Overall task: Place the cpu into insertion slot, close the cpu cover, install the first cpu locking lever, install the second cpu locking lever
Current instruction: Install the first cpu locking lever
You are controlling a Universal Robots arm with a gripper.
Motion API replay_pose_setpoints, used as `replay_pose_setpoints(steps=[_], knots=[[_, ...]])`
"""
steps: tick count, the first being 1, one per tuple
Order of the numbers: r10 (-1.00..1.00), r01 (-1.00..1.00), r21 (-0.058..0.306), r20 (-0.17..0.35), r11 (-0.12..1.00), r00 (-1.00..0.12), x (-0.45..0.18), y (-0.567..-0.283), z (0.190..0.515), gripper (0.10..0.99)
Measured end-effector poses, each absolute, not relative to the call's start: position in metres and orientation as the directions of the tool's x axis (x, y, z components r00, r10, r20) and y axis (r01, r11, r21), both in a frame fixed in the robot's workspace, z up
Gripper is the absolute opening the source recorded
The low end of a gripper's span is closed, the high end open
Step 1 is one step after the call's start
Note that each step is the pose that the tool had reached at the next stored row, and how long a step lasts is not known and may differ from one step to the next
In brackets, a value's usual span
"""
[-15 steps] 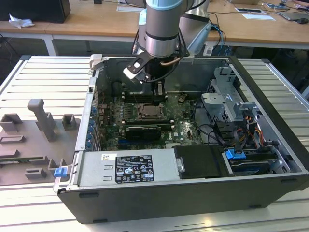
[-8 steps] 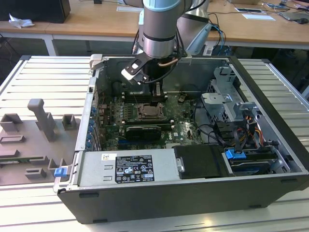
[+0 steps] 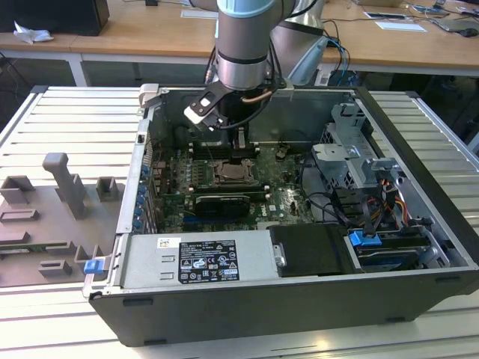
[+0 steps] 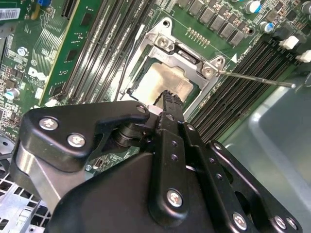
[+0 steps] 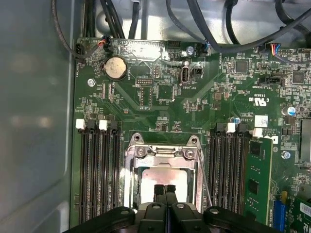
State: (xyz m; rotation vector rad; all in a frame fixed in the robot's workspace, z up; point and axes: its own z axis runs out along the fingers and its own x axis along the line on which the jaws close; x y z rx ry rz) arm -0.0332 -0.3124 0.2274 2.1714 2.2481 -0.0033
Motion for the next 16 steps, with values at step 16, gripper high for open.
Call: replay_pose_setpoints(steps=[16], knots=[[0.999, 0.999, 0.01, -0.013, 0.035, -0.035, -0.04, -0.312, 0.268, 0.106]])
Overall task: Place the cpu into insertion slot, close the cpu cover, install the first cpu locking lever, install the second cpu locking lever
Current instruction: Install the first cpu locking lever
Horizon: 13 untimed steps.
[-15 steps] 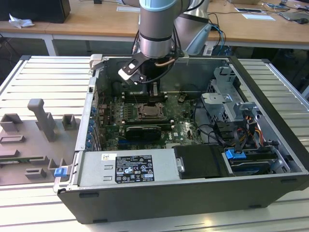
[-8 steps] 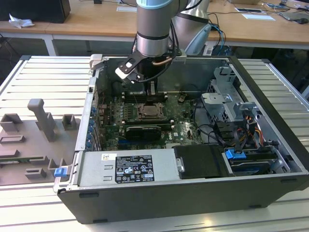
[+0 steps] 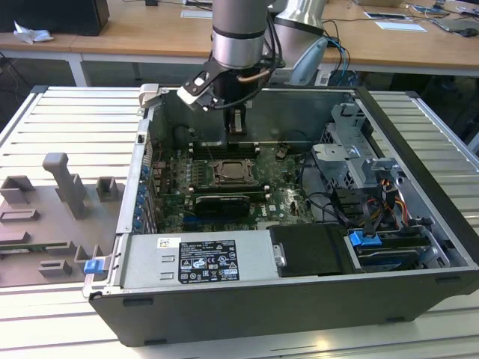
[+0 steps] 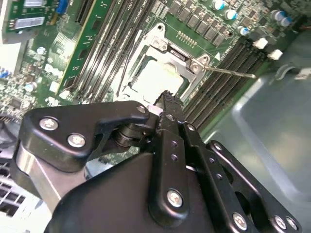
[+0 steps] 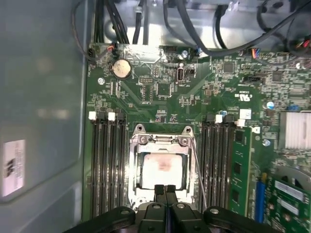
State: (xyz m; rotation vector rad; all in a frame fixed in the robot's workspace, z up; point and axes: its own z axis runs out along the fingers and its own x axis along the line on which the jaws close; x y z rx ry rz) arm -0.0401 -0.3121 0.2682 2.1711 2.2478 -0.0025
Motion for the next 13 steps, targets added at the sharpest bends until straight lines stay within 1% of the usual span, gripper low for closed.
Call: replay_pose_setpoints(steps=[3, 4, 8, 13], knots=[[0.999, 0.999, 0.01, -0.013, 0.035, -0.035, -0.0401, -0.3121, 0.273, 0.106], [0.998, 0.999, 0.01, -0.013, 0.054, -0.053, -0.0401, -0.3121, 0.2729, 0.106], [0.983, 0.983, 0.01, -0.013, 0.184, -0.184, -0.0401, -0.3121, 0.2724, 0.106], [0.97, 0.97, 0.01, -0.013, 0.243, -0.243, -0.0401, -0.3121, 0.272, 0.106]])
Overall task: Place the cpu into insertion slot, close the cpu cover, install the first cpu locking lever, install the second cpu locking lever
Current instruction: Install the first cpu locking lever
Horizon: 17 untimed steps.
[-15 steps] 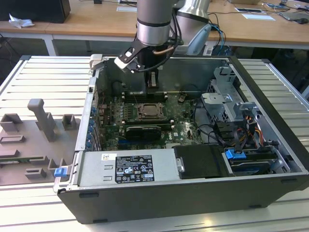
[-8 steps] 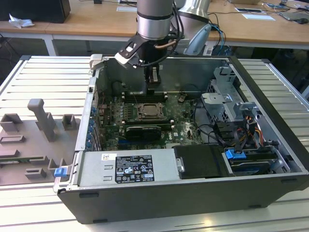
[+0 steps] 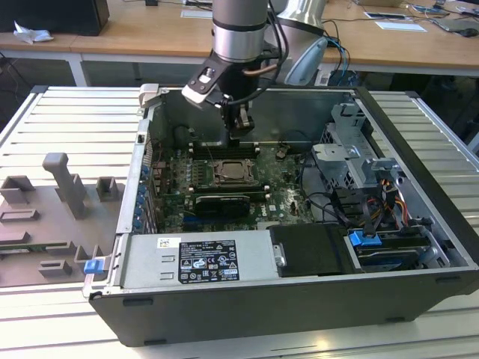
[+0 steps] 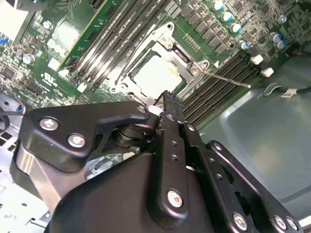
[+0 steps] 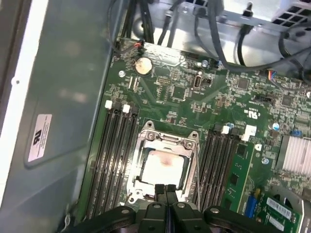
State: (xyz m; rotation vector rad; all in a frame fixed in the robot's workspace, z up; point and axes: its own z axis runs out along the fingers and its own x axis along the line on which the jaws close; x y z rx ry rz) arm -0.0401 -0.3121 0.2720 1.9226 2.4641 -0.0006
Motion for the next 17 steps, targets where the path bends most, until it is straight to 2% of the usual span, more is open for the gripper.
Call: replay_pose_setpoints(steps=[14, 17], knots=[[0.873, 0.873, 0.009, -0.013, 0.487, -0.487, -0.0401, -0.3122, 0.2709, 0.106], [0.86, 0.86, 0.009, -0.013, 0.511, -0.511, -0.0401, -0.3121, 0.2705, 0.106]])
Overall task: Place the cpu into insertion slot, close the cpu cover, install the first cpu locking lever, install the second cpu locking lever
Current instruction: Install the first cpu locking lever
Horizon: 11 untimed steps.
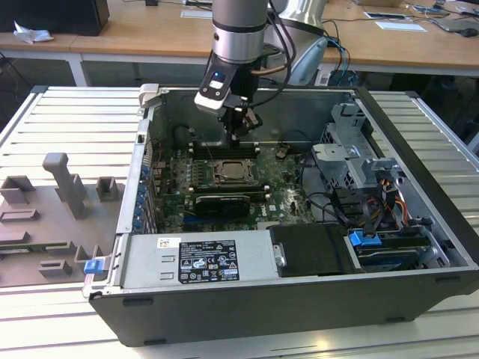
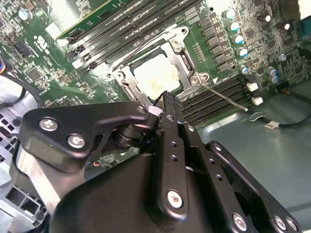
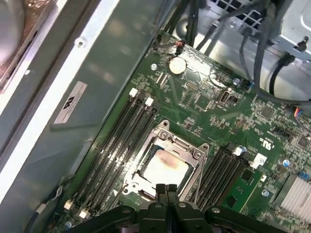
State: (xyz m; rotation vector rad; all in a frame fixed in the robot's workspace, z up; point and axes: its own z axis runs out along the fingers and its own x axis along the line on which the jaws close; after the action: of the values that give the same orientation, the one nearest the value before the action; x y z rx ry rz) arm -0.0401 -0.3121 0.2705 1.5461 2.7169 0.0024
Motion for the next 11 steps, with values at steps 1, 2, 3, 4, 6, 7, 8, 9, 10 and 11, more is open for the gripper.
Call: replay_pose_setpoints(steps=[1, 2, 3, 4, 6, 7, 8, 9, 10, 11], knots=[[0.852, 0.852, 0.009, -0.013, 0.523, -0.523, -0.0401, -0.3122, 0.2704, 0.106], [0.842, 0.842, 0.009, -0.013, 0.539, -0.539, -0.0401, -0.3122, 0.2703, 0.106], [0.831, 0.831, 0.009, -0.013, 0.557, -0.557, -0.0401, -0.3121, 0.2702, 0.106], [0.816, 0.816, 0.009, -0.013, 0.577, -0.577, -0.0401, -0.3121, 0.2702, 0.106], [0.801, 0.801, 0.009, -0.013, 0.599, -0.599, -0.0402, -0.3121, 0.2702, 0.106], [0.793, 0.793, 0.009, -0.013, 0.609, -0.609, -0.0402, -0.3121, 0.2702, 0.106], [0.781, 0.781, 0.009, -0.013, 0.625, -0.625, -0.0401, -0.3121, 0.2702, 0.106], [0.773, 0.773, 0.009, -0.013, 0.635, -0.635, -0.0401, -0.3121, 0.2702, 0.106], [0.764, 0.763, 0.009, -0.013, 0.646, -0.646, -0.0401, -0.3121, 0.2702, 0.106], [0.758, 0.758, 0.009, -0.013, 0.652, -0.652, -0.0401, -0.3121, 0.2702, 0.106]])
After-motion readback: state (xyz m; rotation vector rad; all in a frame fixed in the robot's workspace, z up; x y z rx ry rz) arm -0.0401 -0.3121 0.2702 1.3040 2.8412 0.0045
